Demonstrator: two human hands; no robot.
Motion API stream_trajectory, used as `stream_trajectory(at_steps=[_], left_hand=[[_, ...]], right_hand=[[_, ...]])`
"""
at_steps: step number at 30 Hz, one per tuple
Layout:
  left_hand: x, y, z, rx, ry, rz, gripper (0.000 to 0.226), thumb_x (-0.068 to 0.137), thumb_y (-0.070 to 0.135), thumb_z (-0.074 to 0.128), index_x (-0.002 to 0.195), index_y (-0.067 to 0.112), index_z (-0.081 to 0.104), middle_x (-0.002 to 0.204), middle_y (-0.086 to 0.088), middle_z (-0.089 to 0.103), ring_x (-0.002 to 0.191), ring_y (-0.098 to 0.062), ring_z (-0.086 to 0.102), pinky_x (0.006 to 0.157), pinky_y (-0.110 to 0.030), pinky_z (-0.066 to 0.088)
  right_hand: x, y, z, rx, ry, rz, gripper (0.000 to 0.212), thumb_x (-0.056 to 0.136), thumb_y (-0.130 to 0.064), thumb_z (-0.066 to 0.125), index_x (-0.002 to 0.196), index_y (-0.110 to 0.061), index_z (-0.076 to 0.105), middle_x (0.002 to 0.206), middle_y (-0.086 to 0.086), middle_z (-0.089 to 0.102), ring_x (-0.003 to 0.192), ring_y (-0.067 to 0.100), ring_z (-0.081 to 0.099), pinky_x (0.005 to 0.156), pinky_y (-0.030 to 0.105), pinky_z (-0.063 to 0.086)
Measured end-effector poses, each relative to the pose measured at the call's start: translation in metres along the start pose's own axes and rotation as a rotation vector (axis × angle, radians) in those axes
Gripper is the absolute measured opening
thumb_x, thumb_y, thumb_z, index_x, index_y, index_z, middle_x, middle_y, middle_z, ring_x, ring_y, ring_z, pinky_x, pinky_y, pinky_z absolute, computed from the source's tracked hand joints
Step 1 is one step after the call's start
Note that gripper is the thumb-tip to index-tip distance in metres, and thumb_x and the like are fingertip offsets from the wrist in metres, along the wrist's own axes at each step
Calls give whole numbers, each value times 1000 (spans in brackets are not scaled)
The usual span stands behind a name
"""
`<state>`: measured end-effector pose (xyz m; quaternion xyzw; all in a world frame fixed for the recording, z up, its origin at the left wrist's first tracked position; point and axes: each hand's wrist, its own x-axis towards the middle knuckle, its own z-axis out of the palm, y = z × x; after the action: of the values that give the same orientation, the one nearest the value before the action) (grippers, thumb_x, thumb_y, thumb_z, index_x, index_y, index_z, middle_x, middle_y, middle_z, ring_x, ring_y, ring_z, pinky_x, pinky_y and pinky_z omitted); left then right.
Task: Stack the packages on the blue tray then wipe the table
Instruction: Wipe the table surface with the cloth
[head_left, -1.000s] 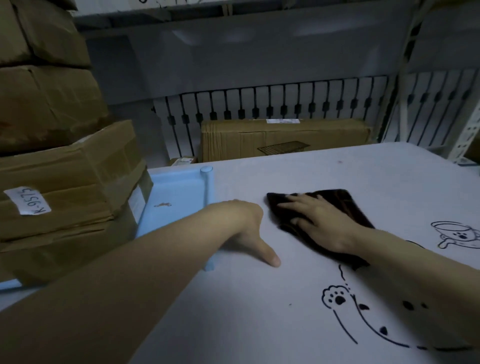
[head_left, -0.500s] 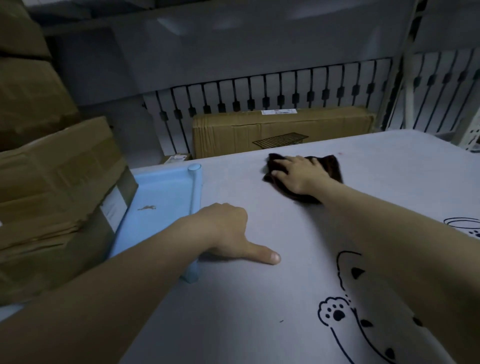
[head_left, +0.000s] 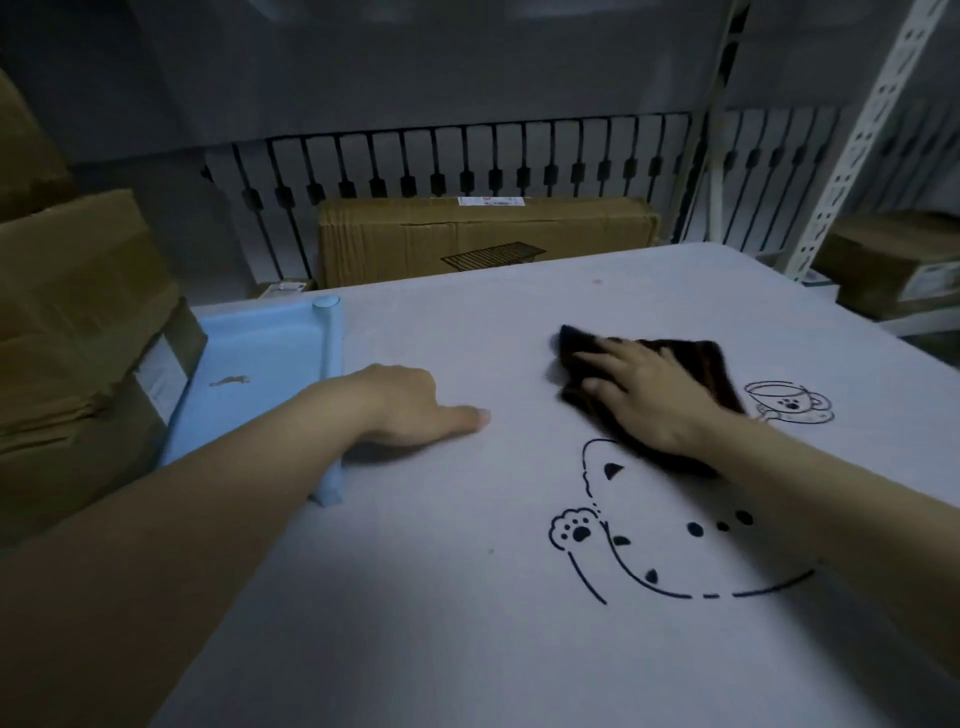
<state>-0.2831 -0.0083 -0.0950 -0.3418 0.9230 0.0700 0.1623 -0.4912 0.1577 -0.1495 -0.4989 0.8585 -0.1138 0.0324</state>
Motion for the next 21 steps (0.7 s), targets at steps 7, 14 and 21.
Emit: stream_trajectory(at_steps=[7, 14, 21], left_hand=[[1, 6, 1, -70, 15, -61, 73, 101, 59, 22, 149, 7, 37, 156, -15, 36, 140, -32, 37, 111, -34, 29], [13, 11, 19, 60, 144, -99, 84, 94, 69, 24, 151, 8, 29, 156, -19, 30, 141, -37, 33, 115, -42, 29], [41, 58, 17, 0, 128, 116, 73, 97, 66, 21, 158, 30, 4, 166, -4, -4, 153, -31, -3, 123, -44, 2]], right_hand=[[-118, -119, 14, 110, -230, -740, 47, 99, -42, 47, 146, -37, 45, 164, -7, 22, 154, 15, 6, 124, 46, -4], [-115, -21, -3, 16, -84, -666, 48, 100, -48, 37, 144, -33, 49, 159, -10, 34, 148, 7, 23, 121, 38, 16], [-35, 132, -29, -52, 81, 325, 49, 104, -45, 30, 151, -32, 34, 161, -1, 30, 147, 23, 25, 120, 54, 13]])
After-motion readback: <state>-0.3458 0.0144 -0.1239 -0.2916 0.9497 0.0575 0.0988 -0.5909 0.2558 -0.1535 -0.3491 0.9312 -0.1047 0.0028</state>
